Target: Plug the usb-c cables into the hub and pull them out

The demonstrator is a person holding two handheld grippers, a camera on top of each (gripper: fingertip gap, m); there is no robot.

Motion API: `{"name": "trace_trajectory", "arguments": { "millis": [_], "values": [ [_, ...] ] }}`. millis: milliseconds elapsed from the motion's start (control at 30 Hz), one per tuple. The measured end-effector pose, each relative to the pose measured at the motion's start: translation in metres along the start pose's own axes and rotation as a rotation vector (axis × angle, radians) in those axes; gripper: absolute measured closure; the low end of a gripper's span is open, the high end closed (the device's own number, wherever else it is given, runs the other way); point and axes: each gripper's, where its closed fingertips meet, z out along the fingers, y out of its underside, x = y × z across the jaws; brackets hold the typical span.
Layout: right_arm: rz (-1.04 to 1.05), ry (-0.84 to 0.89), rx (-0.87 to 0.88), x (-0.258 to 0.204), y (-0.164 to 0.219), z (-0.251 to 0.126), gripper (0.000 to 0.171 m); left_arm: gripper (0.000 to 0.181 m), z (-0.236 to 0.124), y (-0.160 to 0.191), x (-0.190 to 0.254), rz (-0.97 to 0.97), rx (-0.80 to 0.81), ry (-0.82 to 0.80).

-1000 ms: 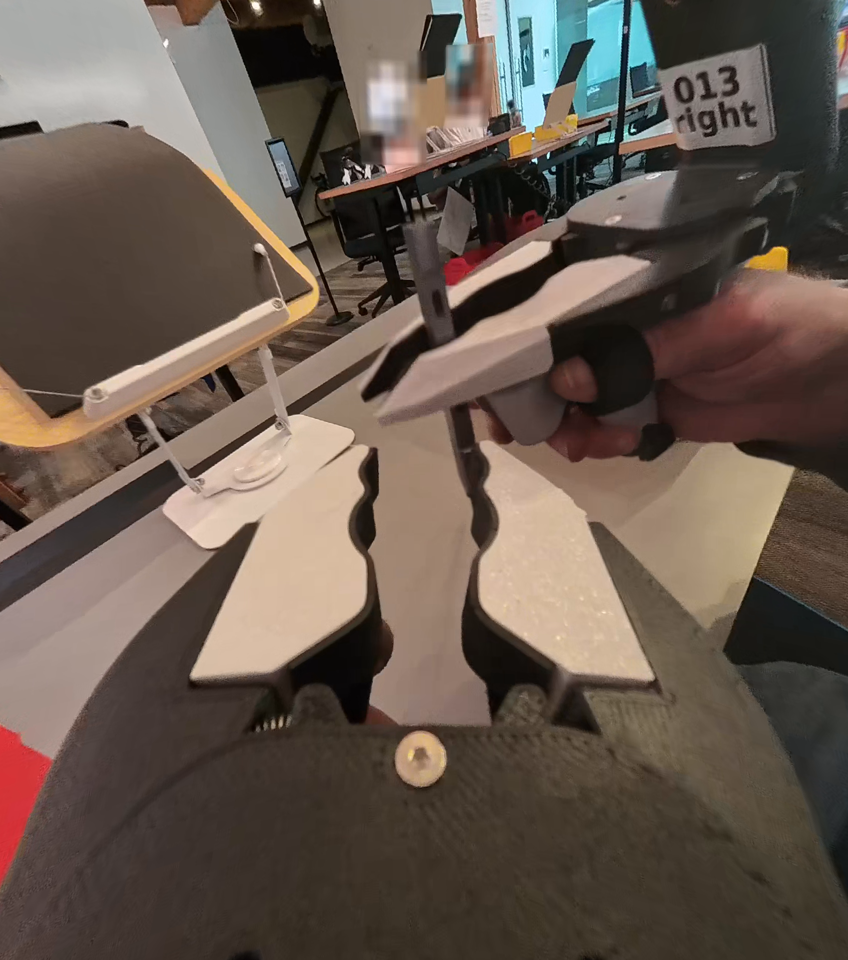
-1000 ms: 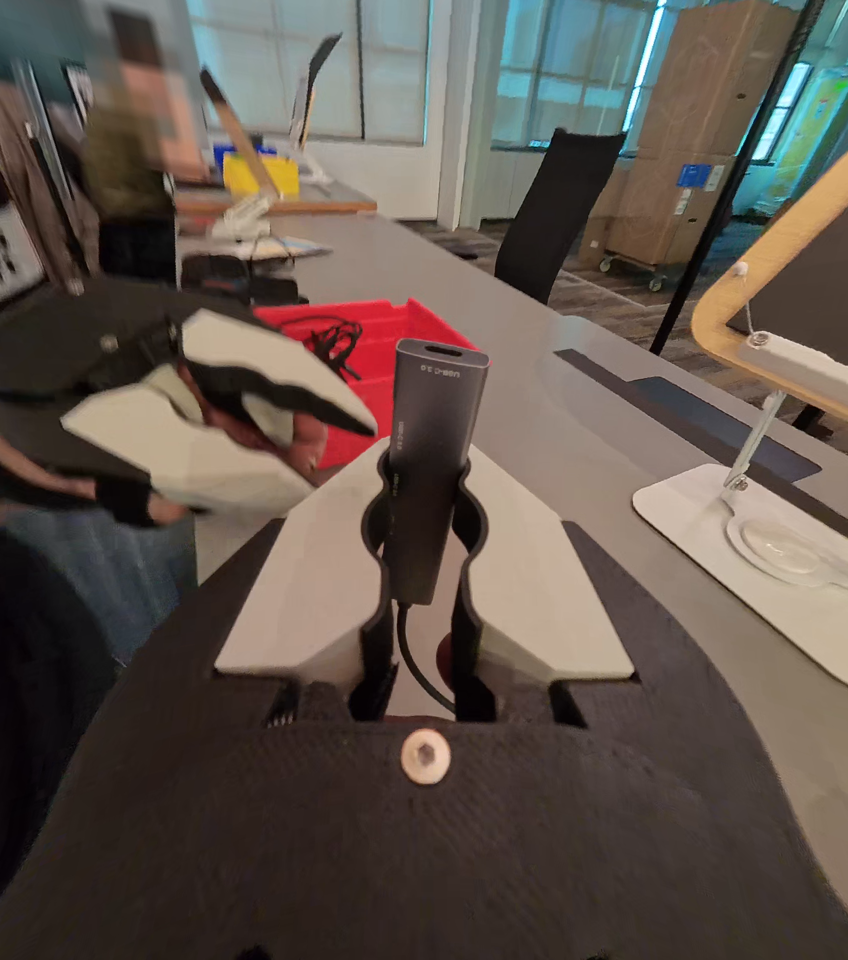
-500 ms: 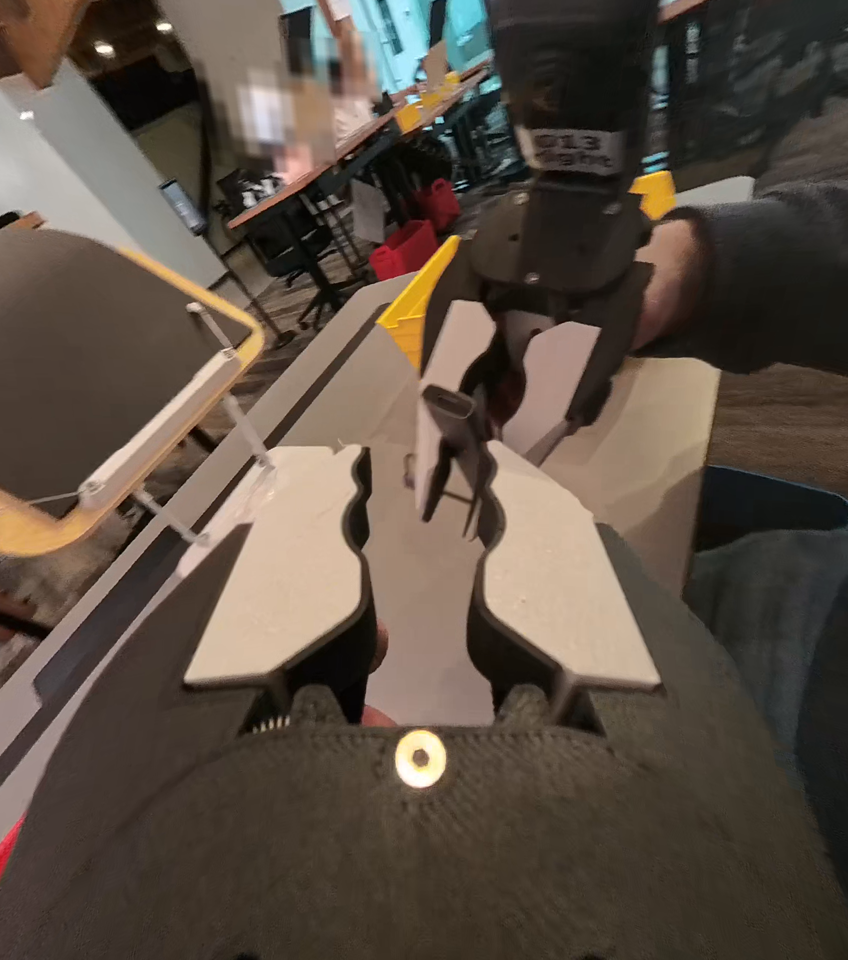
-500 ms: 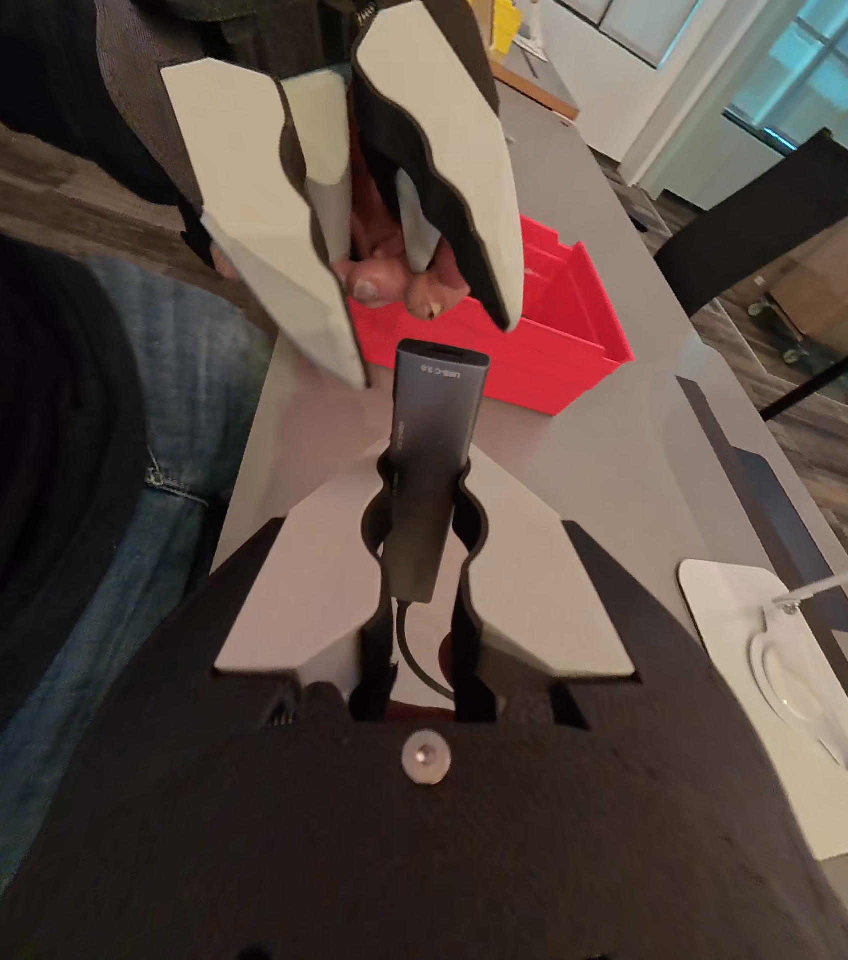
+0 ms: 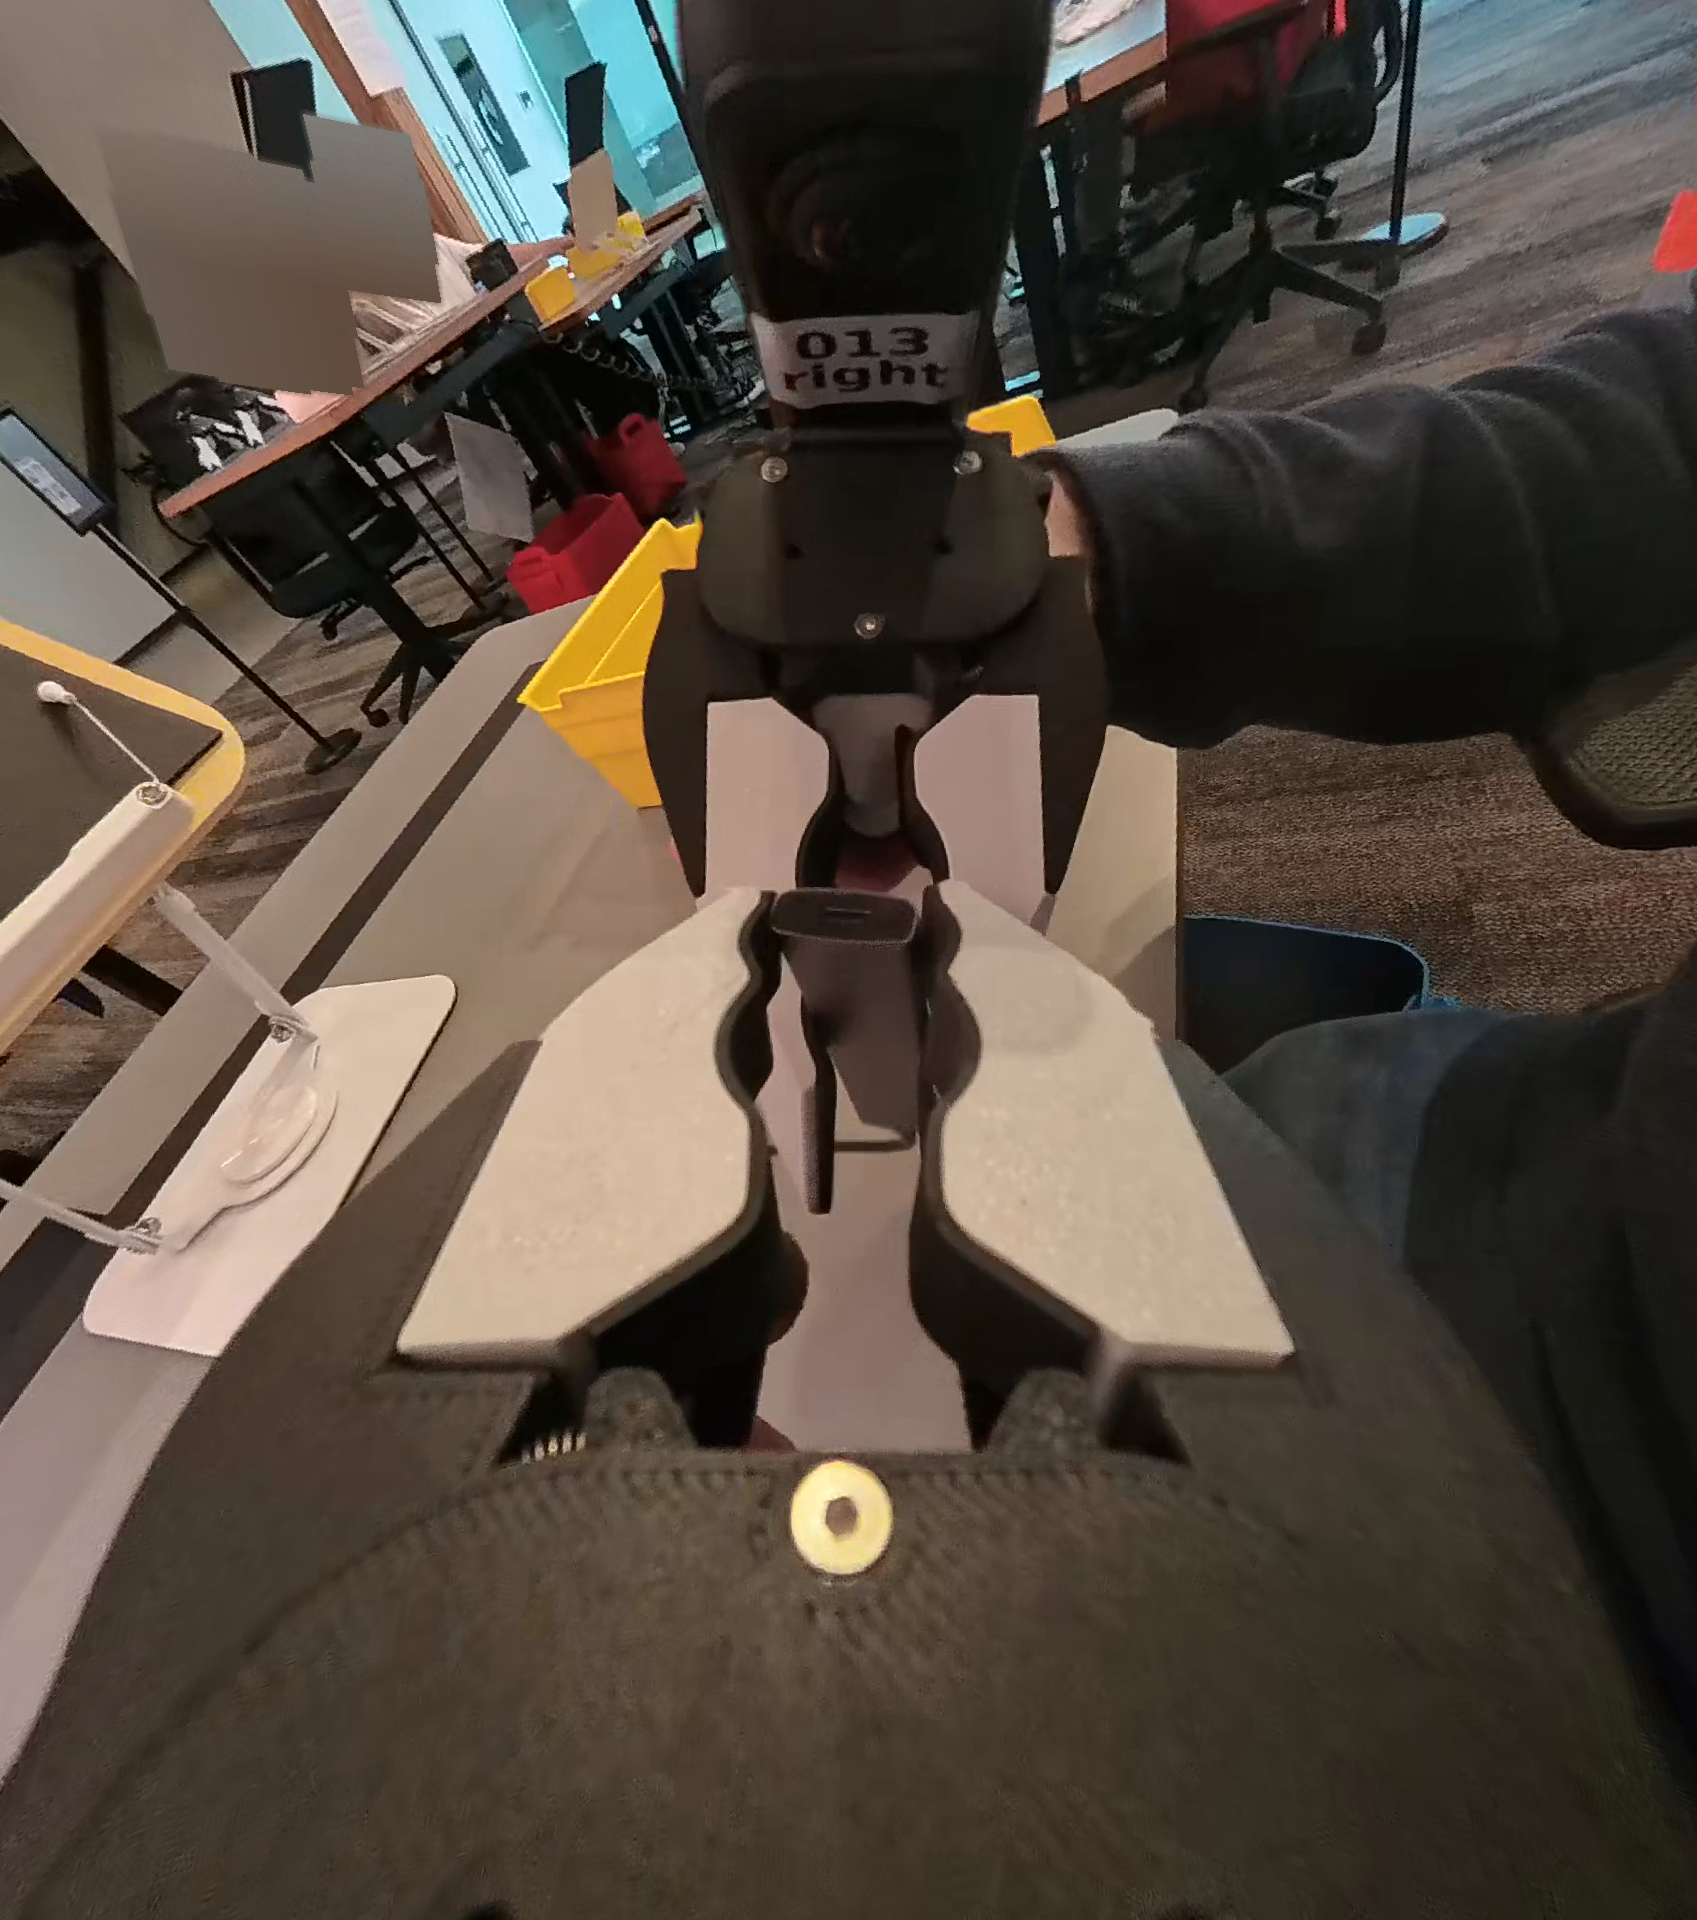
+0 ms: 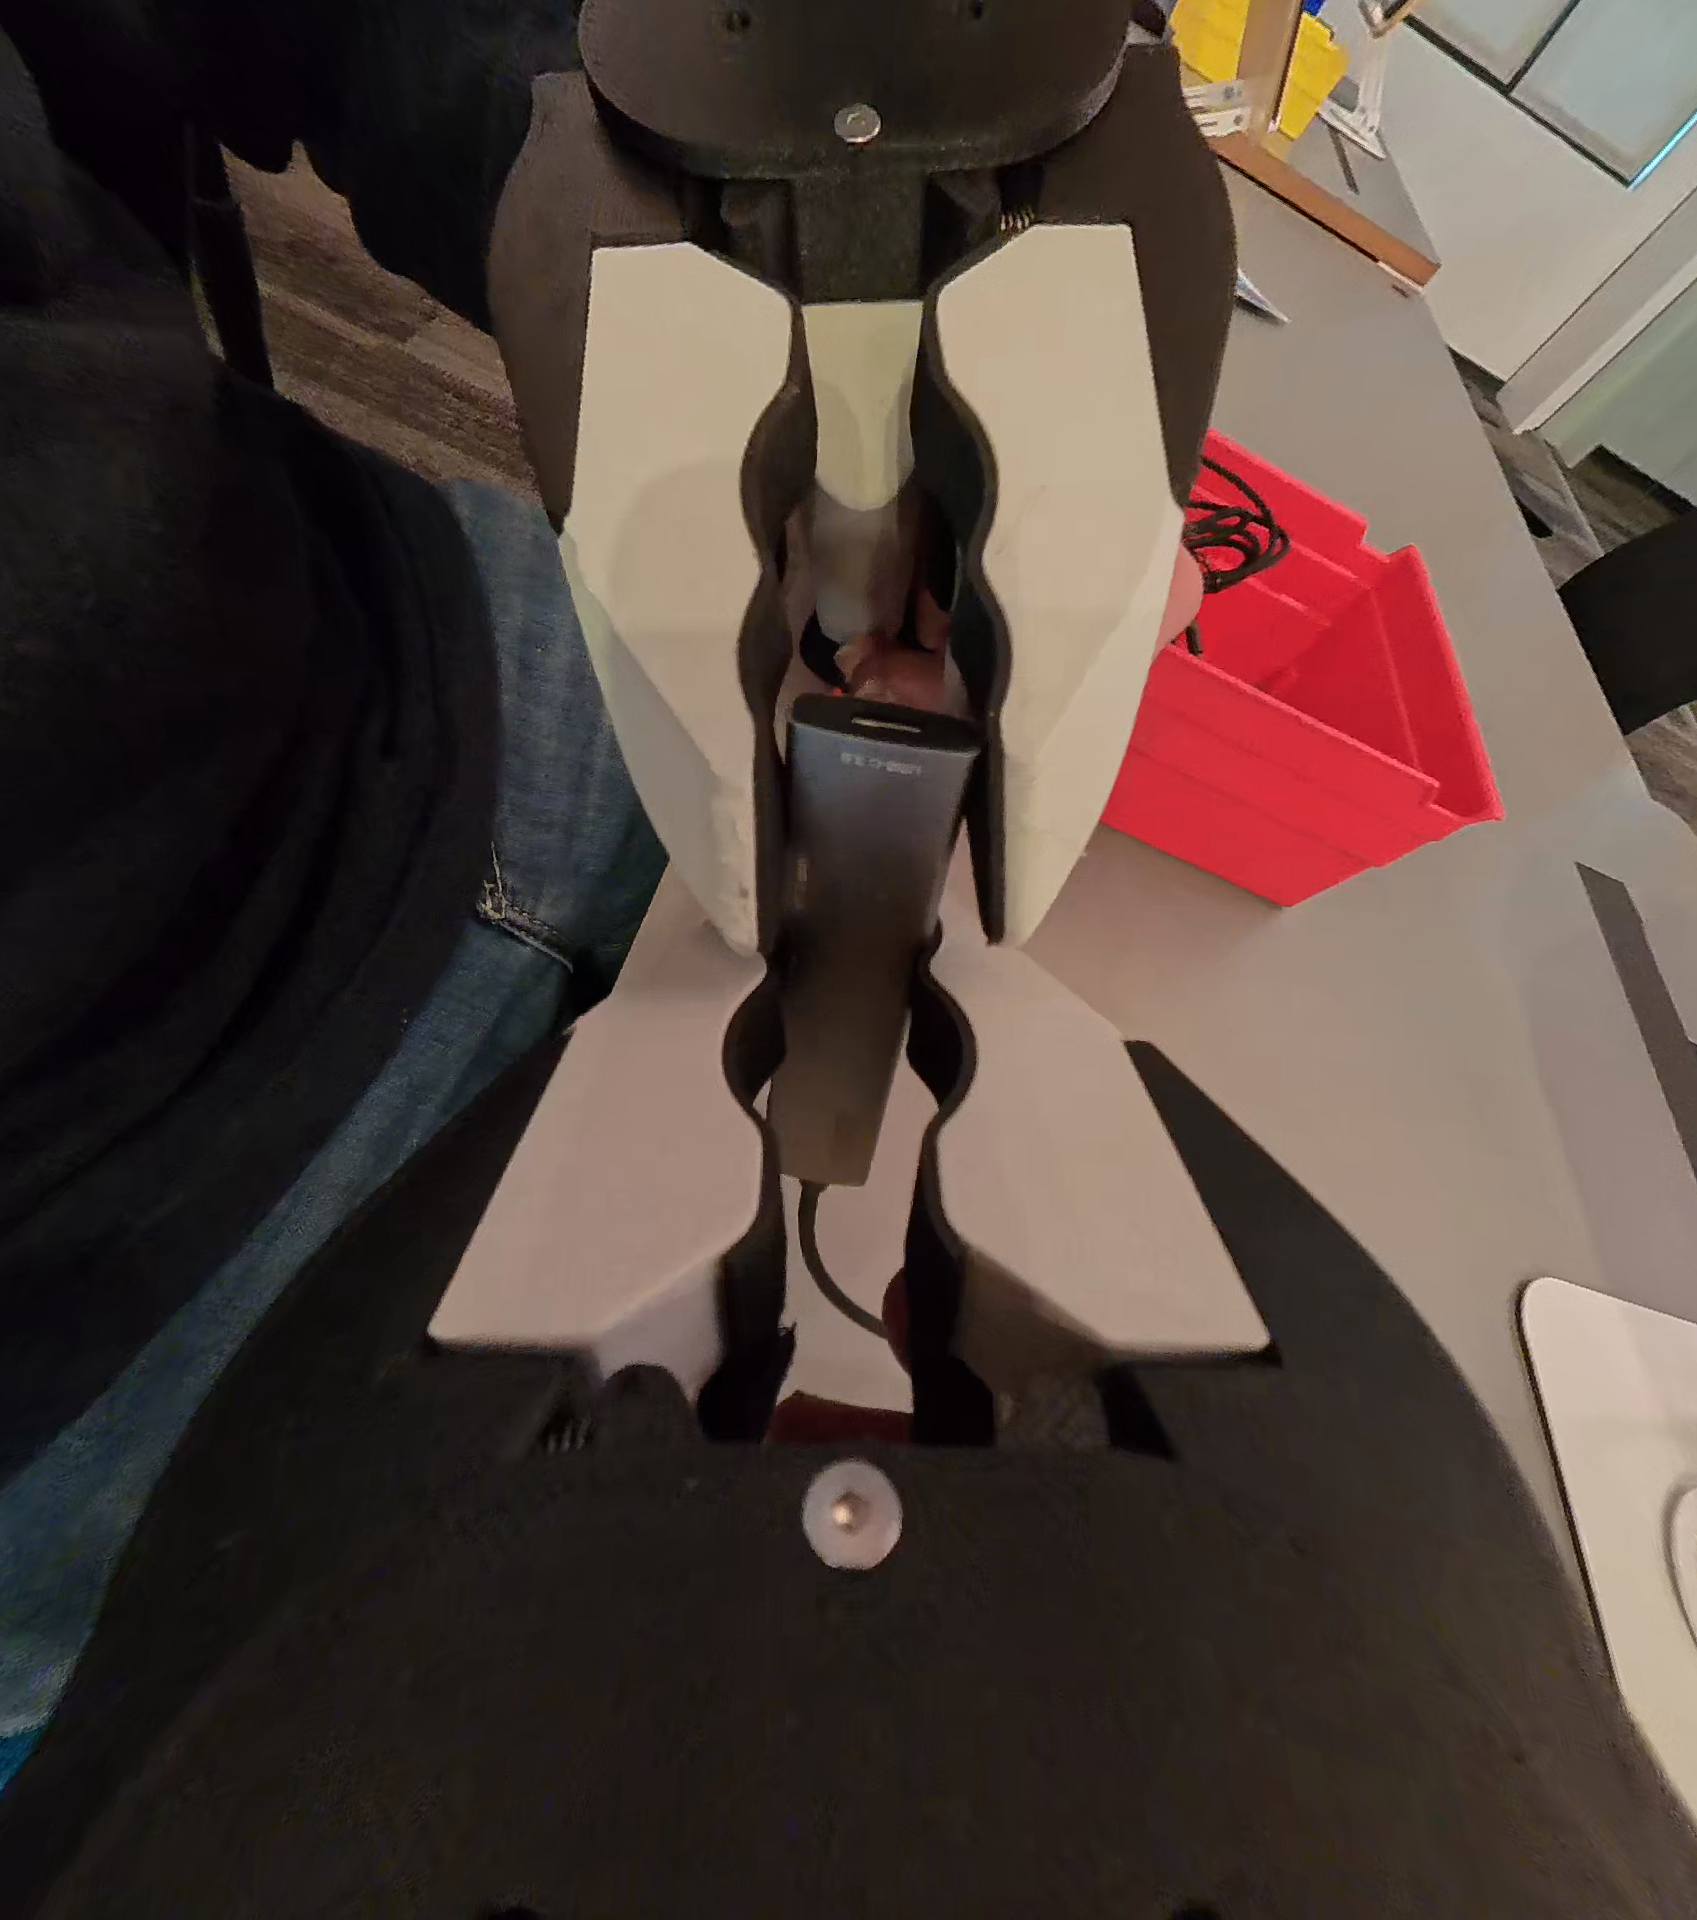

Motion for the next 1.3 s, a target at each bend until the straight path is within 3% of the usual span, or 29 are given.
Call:
{"name": "trace_trajectory", "arguments": {
  "millis": [267, 367, 667, 800, 933, 1100, 1300],
  "values": [
    [0.022, 0.113, 0.078, 0.012, -0.007, 0.004, 0.147, 0.156, -0.001, -0.003, -0.012, -0.055, 0.05, -0.091],
    [0.027, 0.158, 0.099, 0.015, -0.006, 0.007, 0.155, 0.156, -0.001, -0.003, -0.011, -0.079, 0.063, -0.096],
    [0.016, 0.092, 0.104, 0.007, -0.009, 0.007, 0.157, 0.157, -0.003, -0.005, -0.003, -0.035, 0.079, -0.043],
    [0.009, 0.092, 0.016, 0.009, 0.005, 0.009, 0.157, 0.155, -0.003, 0.005, -0.004, -0.031, 0.025, -0.031],
    [0.003, 0.118, -0.09, 0.014, 0.024, 0.009, 0.157, 0.137, -0.012, 0.016, -0.011, -0.033, -0.048, -0.058],
    [0.027, 0.117, -0.211, 0.016, 0.05, 0.005, 0.158, 0.137, -0.051, 0.031, -0.044, 0.044, -0.17, -0.179],
    [0.041, 0.105, -0.329, 0.016, 0.078, 0.003, 0.158, 0.138, -0.144, 0.085, -0.112, 0.159, -0.512, -0.383]
  ]
}}
